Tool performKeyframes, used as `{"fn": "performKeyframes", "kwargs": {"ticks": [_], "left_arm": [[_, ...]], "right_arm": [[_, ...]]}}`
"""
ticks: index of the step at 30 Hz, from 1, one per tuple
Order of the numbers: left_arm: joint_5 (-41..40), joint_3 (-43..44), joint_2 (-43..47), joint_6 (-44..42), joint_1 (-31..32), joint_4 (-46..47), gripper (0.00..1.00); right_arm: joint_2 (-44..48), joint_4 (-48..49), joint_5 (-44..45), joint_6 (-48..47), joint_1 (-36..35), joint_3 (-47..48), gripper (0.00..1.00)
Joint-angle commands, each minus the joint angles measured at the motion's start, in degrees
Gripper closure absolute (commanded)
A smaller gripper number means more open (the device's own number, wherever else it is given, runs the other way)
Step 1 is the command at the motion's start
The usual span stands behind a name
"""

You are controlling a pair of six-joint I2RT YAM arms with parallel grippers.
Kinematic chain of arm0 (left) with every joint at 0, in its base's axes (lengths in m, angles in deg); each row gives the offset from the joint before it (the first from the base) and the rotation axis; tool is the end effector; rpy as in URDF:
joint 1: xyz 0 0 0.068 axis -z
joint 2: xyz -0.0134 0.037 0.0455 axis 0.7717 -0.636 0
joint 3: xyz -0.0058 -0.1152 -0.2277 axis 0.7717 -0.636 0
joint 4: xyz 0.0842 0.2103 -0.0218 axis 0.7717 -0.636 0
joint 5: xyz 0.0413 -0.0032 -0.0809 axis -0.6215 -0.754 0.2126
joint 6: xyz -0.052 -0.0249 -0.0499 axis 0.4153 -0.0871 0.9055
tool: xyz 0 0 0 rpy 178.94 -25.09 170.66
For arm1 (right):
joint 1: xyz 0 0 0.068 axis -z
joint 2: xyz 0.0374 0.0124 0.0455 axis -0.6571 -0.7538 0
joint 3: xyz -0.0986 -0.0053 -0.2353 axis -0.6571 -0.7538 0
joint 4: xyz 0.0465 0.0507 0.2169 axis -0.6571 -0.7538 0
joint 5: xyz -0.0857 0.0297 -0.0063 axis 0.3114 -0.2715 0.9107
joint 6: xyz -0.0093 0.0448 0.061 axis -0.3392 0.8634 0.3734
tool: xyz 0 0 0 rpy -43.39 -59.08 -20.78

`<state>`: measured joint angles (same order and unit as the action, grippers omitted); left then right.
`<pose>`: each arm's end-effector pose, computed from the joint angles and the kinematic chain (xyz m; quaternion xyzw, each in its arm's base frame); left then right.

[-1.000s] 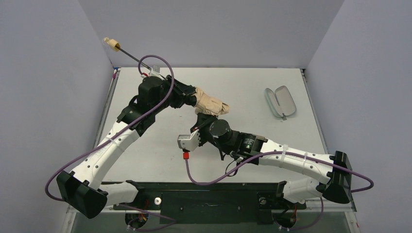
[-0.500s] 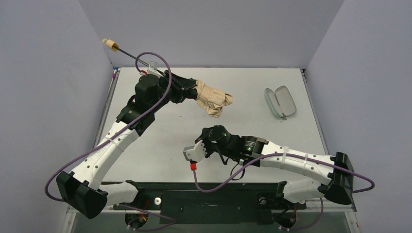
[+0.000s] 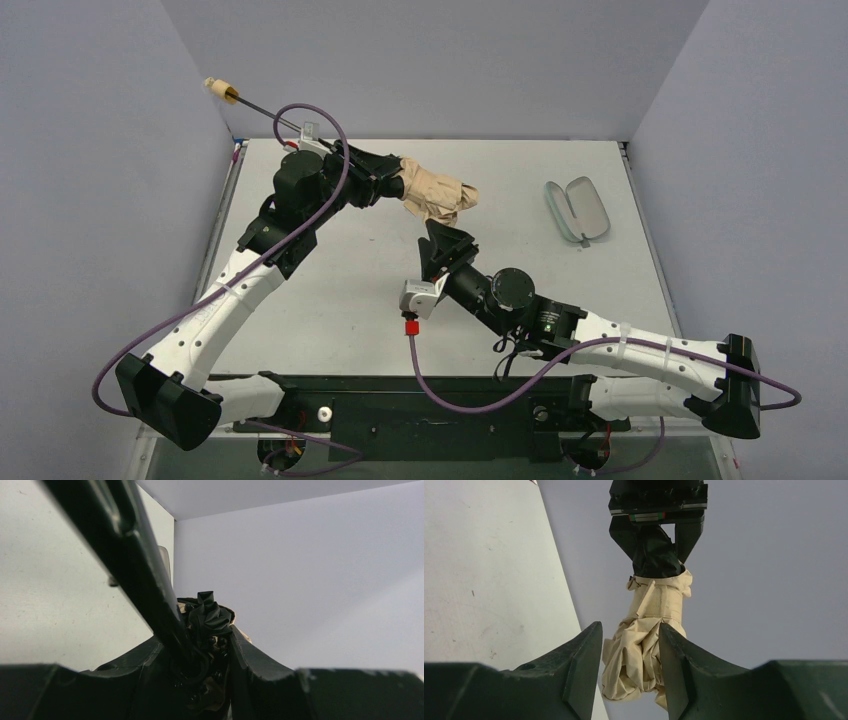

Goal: Open the umbrella

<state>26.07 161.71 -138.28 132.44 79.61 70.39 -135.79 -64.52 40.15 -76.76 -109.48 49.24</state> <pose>0.2435 -0.1408 0.3905 -0.2727 0.7064 -0.5301 0.3817 0.1109 0.2351 0.3536 -0.5818 0.3512 -0.0683 0.7304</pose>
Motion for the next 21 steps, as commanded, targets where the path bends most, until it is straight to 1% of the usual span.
{"fn": "performKeyframes", "kwargs": {"ticks": [1,6,10,19,21], "left_arm": [[0.7,3.4,1.0,0.9,0.4,6.7,1.00],[0.8,3.4,1.3,0.6,0.8,6.6,1.00],[0.7,3.0,1.6,0.5,1.0,6.2,1.00],[1.0,2.9,1.3,0.5,1.2,6.3,1.00],[1.1,2.9,1.3,0.5,1.3,6.6,1.00]], "right_arm": [[-2.8,7.6,1.8,-1.5,-0.3,3.1,0.58],[-6.4,11.1,2.9,-2.8,0.3,4.2,0.59],[-7.3,13.3,3.7,-3.6,0.9,4.0,0.61],[-8.5,13.5,4.3,-3.9,2.4,5.6,0.65],[-9.1,13.4,4.2,-4.0,3.2,5.9,0.68]]}}
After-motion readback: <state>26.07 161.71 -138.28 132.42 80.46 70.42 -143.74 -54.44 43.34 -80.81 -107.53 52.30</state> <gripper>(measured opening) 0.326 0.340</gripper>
